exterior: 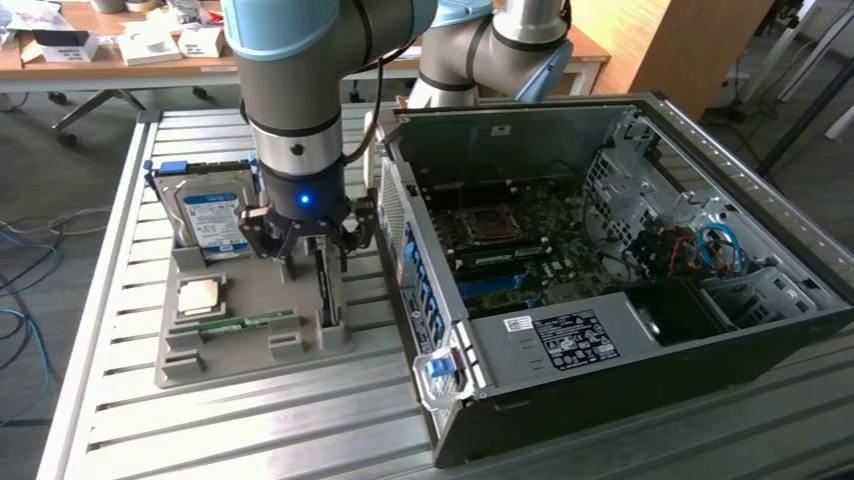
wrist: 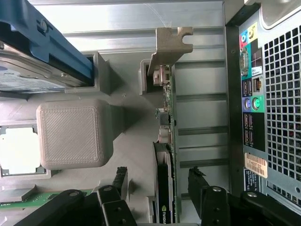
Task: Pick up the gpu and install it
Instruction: 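Pick up the gpu and move the gpu toward the slot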
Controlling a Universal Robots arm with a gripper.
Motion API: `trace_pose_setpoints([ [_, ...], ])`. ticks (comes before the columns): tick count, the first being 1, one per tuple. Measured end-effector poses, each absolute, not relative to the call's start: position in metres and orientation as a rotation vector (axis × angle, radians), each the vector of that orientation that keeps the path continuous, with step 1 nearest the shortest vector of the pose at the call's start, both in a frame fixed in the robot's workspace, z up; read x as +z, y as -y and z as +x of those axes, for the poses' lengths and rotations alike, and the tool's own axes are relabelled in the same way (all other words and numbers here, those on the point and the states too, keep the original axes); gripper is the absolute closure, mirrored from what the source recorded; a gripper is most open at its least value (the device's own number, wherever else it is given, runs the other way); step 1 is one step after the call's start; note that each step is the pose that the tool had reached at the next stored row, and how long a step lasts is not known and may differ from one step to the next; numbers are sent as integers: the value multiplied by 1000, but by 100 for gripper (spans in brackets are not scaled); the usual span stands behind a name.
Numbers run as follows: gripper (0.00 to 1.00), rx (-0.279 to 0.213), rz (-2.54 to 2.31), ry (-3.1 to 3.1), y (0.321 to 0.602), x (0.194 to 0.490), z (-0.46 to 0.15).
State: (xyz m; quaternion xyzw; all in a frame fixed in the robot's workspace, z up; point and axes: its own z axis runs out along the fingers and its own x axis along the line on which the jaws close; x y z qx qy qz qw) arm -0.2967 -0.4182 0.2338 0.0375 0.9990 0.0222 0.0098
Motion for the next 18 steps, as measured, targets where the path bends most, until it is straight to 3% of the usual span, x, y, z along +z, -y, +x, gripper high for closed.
trace_pose_setpoints([
  [1, 38, 69, 117, -3119, 418, 234, -297],
  [18, 38, 69, 117, -3120, 421, 234, -293],
])
